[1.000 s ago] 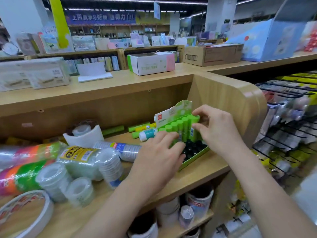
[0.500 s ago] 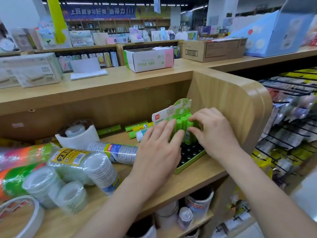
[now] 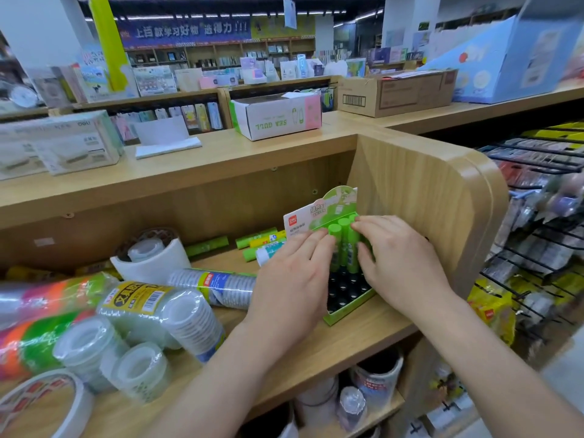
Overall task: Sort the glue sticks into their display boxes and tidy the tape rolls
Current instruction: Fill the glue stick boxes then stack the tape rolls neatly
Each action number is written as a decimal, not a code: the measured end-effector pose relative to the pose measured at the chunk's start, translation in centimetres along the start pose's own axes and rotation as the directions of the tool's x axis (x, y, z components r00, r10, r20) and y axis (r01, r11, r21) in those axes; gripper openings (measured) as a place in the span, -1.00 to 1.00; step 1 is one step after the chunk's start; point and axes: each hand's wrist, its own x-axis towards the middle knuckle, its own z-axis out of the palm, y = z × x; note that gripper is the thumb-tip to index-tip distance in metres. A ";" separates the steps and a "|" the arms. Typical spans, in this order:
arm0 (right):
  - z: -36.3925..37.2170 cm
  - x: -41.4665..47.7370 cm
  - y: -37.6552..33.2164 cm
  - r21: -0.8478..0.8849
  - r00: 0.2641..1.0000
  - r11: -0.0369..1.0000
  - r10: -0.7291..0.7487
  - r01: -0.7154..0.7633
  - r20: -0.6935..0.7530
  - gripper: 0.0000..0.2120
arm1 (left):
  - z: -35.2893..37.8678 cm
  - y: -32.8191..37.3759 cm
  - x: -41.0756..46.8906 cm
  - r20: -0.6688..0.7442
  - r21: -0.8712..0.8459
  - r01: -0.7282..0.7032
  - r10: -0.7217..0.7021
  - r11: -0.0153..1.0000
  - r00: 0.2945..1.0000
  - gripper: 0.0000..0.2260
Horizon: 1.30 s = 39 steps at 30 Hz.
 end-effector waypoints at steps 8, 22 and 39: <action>-0.4 1.1 -2.9 0.098 1.000 0.995 -0.010 0.008 0.019 -0.58 | -4.3 -2.0 0.8 0.084 -0.251 0.033 -0.012 0.968 0.996 -0.58; 1.0 1.5 -6.4 0.132 0.983 0.986 -0.124 0.106 0.137 -0.56 | -0.3 -12.8 5.4 0.764 0.094 -0.018 -0.060 0.995 0.643 -0.47; 2.0 -1.6 -8.9 0.259 0.995 0.964 -0.032 0.056 -0.095 -0.74 | 0.6 -13.8 5.0 0.788 0.144 0.016 -0.124 0.989 0.602 -0.69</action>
